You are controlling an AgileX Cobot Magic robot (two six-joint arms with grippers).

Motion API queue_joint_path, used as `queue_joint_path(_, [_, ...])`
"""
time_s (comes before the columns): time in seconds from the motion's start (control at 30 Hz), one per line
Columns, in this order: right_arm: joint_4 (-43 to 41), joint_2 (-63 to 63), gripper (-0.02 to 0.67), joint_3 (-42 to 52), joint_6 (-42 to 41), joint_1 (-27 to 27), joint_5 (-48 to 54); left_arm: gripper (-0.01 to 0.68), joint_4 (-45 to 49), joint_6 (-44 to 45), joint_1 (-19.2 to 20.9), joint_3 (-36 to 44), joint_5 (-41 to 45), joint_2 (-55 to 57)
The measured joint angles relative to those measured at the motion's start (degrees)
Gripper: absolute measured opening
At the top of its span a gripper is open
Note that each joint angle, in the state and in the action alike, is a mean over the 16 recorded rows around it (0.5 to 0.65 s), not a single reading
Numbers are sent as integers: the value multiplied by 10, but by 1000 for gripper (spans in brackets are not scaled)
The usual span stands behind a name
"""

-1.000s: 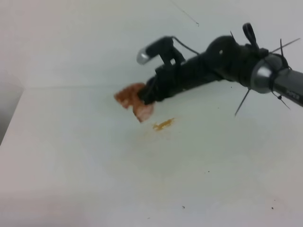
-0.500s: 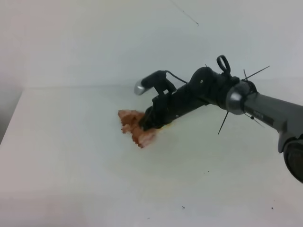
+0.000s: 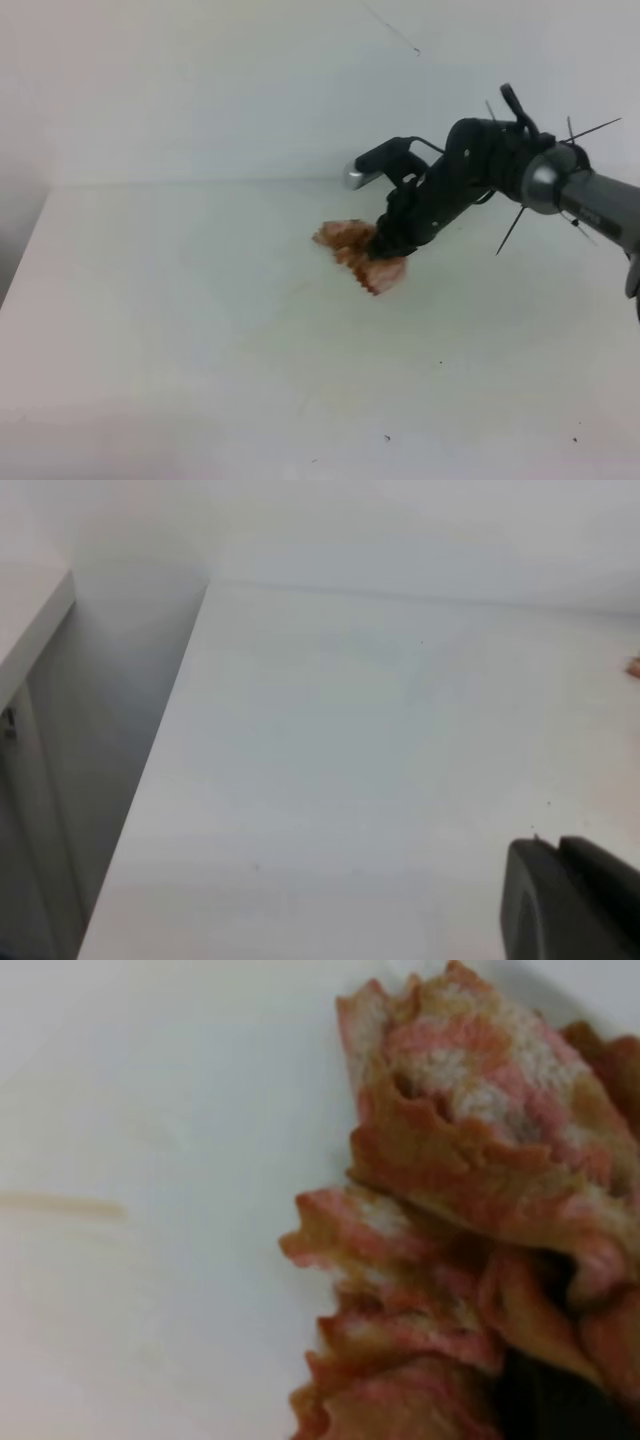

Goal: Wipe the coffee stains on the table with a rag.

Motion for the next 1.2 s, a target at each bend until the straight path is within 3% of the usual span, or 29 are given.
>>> queue_joint_path(0.33, [-74,-76,27,82,24,-37,-6,-3,0,0,0,0,0,0])
queue_joint_path(0.73, [-73,-324,27,429,1,-91,-232,-3,0,0,0,0,0,0])
queue_joint_path(0.93, [-41,-388,32,568,0,-113,-310,-3,0,0,0,0,0,0])
queue_joint_path(1.07, [-17,-399,78,614,0,-115,-332,-3,0,0,0,0,0,0])
queue_joint_path(1.2, [8,-398,180,629,0,-115,-336,-3,0,0,0,0,0,0])
